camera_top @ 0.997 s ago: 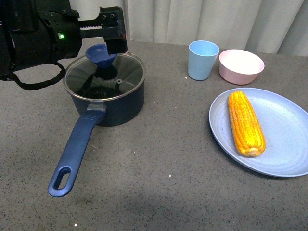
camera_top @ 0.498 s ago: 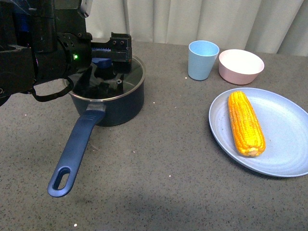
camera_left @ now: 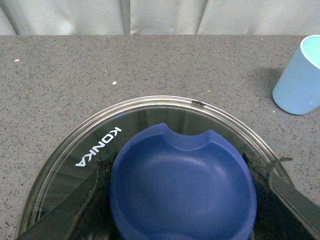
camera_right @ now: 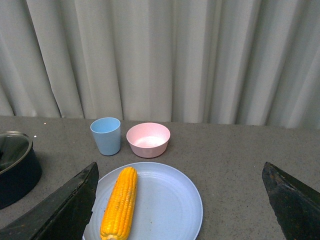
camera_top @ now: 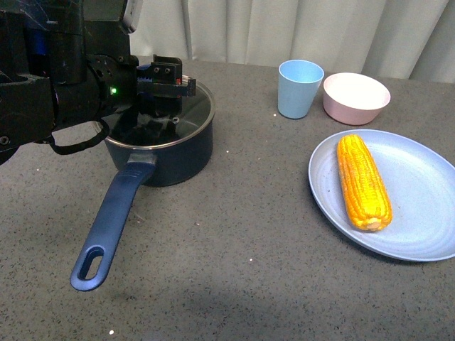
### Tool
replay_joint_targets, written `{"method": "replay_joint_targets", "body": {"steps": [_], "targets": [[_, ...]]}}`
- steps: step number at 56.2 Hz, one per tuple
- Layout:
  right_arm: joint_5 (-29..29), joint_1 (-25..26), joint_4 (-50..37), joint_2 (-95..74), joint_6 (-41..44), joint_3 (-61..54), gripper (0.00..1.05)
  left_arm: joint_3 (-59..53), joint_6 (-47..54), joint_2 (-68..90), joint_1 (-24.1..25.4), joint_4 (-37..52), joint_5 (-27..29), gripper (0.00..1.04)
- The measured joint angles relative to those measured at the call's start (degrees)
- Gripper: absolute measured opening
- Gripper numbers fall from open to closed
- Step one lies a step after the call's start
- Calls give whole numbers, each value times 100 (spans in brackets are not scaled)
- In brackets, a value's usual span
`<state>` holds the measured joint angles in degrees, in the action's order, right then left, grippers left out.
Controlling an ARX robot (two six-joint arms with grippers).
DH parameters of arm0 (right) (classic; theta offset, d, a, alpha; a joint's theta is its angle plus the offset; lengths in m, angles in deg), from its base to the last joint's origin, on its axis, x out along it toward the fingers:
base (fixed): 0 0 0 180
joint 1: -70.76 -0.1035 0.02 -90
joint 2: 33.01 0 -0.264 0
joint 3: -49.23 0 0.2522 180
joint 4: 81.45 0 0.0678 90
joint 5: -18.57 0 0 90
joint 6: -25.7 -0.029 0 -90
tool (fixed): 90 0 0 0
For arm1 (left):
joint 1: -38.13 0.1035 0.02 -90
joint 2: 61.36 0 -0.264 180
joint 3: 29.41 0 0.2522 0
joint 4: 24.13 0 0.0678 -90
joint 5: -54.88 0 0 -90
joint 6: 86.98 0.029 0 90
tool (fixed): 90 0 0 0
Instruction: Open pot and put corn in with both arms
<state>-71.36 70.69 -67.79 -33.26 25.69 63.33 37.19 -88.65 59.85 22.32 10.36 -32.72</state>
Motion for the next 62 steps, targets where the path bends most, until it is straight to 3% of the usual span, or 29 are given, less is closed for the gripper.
{"method": "replay_joint_targets", "body": {"steps": [18, 29, 39, 43, 51, 62], "targets": [[2, 0, 0, 0, 0, 0, 96, -208, 24, -726, 85, 72, -20, 64], [0, 0, 0, 0, 0, 0, 96, -647, 72, -1185, 767, 411, -136, 64], [0, 0, 0, 0, 0, 0, 96, -1300, 160, -946, 1777, 861, -341, 64], [2, 0, 0, 0, 0, 0, 96, -1432, 144, -603, 2135, 1432, -402, 64], [0, 0, 0, 0, 0, 0, 96, -1469, 66, 11, 2293, 2120, -675, 64], [0, 0, 0, 0, 0, 0, 96, -1377, -101, 732, 2288, 2240, -476, 64]]}}
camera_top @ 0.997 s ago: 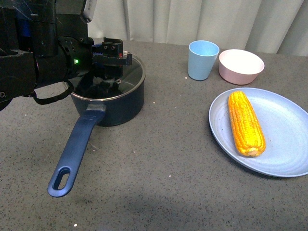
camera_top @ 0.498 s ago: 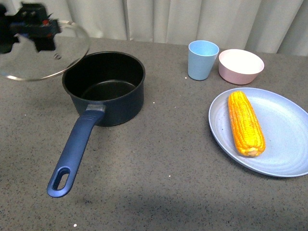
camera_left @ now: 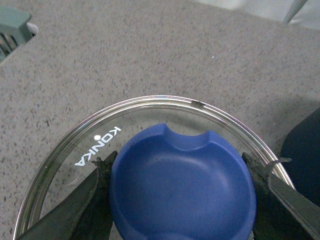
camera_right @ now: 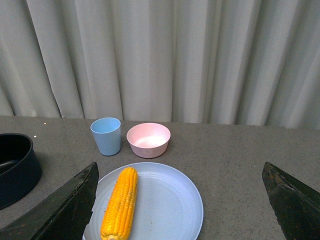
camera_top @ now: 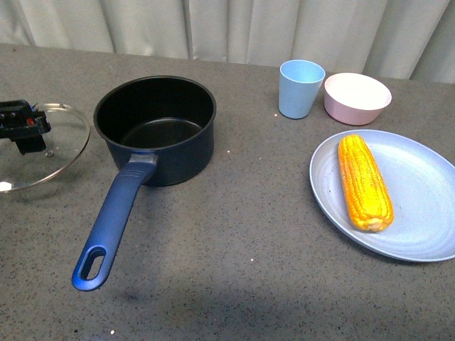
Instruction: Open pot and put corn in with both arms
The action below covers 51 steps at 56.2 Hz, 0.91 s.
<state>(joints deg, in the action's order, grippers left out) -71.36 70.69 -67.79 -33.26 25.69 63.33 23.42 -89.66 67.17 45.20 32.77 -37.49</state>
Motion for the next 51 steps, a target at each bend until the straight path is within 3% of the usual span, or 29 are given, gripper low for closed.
{"method": "replay_joint_targets", "body": {"steps": [38, 51], "targets": [[0, 0, 0, 0, 0, 0, 96, 179, 138, 573, -48, 52, 90, 64], [0, 0, 0, 0, 0, 0, 96, -9, 114, 214, -50, -33, 166, 99]]}}
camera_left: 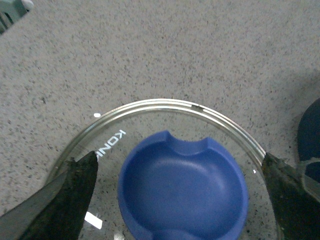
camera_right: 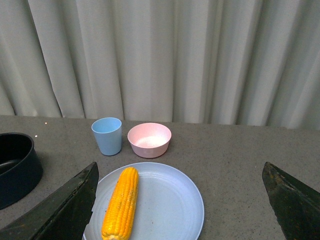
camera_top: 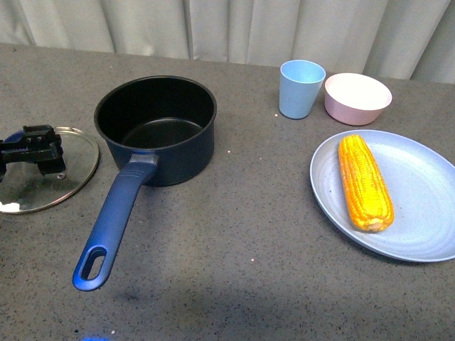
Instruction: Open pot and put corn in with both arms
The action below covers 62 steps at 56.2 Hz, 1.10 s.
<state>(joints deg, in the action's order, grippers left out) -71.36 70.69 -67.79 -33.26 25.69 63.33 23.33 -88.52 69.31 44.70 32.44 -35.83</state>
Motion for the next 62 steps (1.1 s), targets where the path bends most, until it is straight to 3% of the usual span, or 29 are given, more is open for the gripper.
{"method": "replay_joint_targets", "body": {"steps": [23, 25, 29, 45, 53, 62], "targets": [[0, 0, 0, 0, 0, 0, 96, -1517, -9, -3119, -57, -693, 350, 96], [0, 0, 0, 0, 0, 0, 96, -1784, 24, -3357, -37, -181, -98, 89], [-2, 0, 0, 0, 0, 0, 96, -2181, 46, -3755, -42, 313, -439, 78], [0, 2, 0, 0, 0, 0, 96, -3047, 105, -5165, -236, -83, -334, 30], [2, 2, 0, 0, 0, 0, 96, -3209, 109, -6242, -562, -997, 52, 4], [-2, 2, 0, 0, 0, 0, 96, -3469, 122, -7027, -649, -1510, 61, 4]]}}
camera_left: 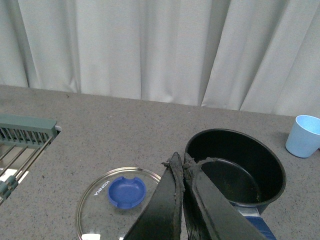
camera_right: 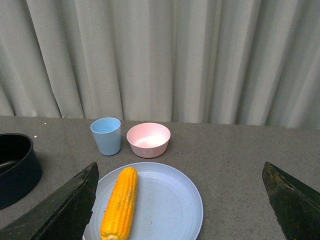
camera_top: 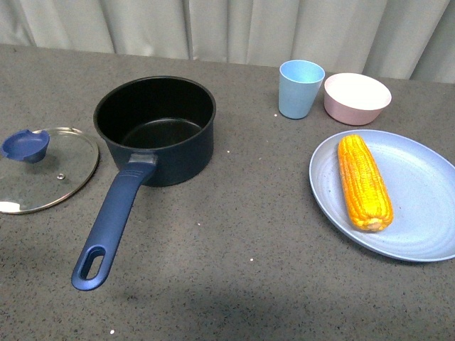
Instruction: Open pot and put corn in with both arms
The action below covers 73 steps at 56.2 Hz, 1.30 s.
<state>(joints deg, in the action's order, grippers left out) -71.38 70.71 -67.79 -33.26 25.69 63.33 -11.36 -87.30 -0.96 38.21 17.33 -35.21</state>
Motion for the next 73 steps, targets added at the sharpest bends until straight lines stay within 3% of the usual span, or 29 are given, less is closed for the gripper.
{"method": "replay_joint_targets", "body": {"steps": [38, 73], "targets": [[2, 0, 0, 0, 0, 0, 96, -317, 4, -3204, -4, -2704, 9, 4], [2, 0, 0, 0, 0, -2, 96, -317, 4, -4625, -4, -4083, 9, 4]]}}
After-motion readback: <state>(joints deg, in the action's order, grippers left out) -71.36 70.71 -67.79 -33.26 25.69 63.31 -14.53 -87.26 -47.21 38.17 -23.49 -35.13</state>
